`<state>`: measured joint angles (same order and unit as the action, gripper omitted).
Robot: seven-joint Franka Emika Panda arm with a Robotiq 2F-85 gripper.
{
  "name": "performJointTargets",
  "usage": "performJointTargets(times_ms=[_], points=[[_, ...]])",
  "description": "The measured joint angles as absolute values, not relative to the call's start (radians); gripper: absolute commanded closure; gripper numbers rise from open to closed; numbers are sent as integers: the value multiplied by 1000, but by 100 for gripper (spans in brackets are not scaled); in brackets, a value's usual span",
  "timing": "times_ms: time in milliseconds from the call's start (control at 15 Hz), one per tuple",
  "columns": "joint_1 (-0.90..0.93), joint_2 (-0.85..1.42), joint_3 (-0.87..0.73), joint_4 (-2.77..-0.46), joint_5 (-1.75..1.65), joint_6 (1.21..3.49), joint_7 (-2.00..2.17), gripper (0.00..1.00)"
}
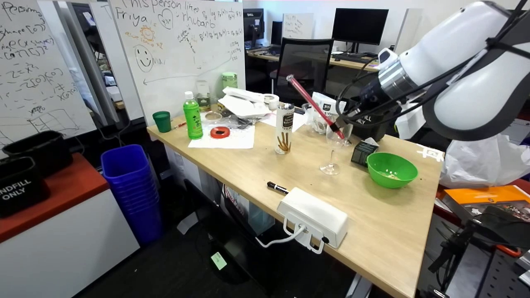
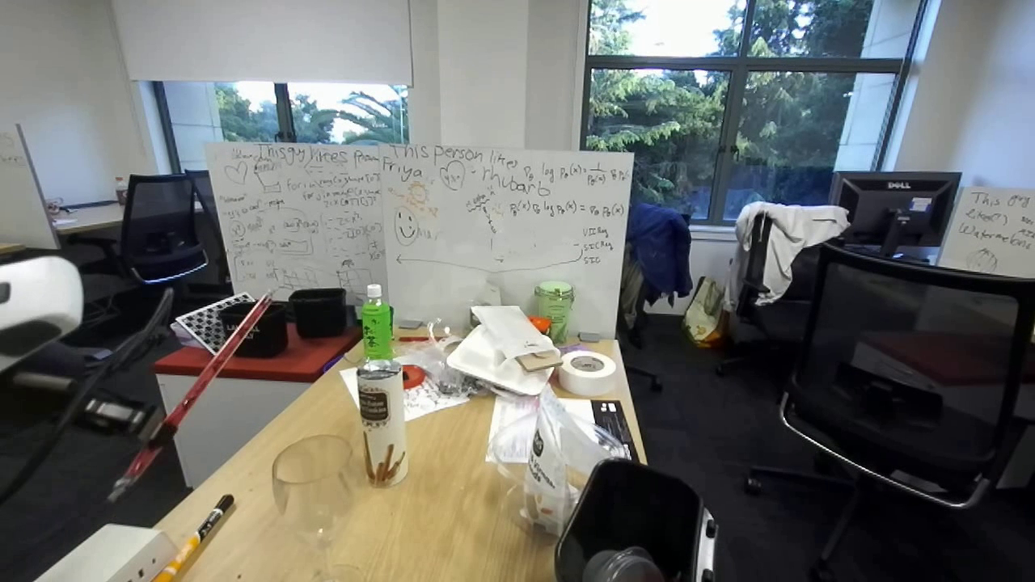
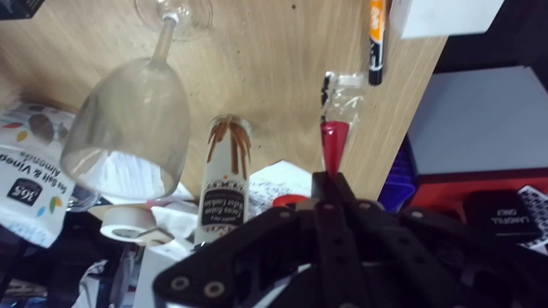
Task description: Put the pencil in the bin
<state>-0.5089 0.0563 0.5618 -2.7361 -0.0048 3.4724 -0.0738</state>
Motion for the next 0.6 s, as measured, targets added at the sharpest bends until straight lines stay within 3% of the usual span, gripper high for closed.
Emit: performJointTargets(times_ms=[267, 400, 600], points=[[-548, -83, 532, -2712, -98, 3470, 129, 100], [-501, -167, 424, -2714, -49, 3467, 137, 100], [-621, -267, 396, -2738, 62, 3462, 93, 100]])
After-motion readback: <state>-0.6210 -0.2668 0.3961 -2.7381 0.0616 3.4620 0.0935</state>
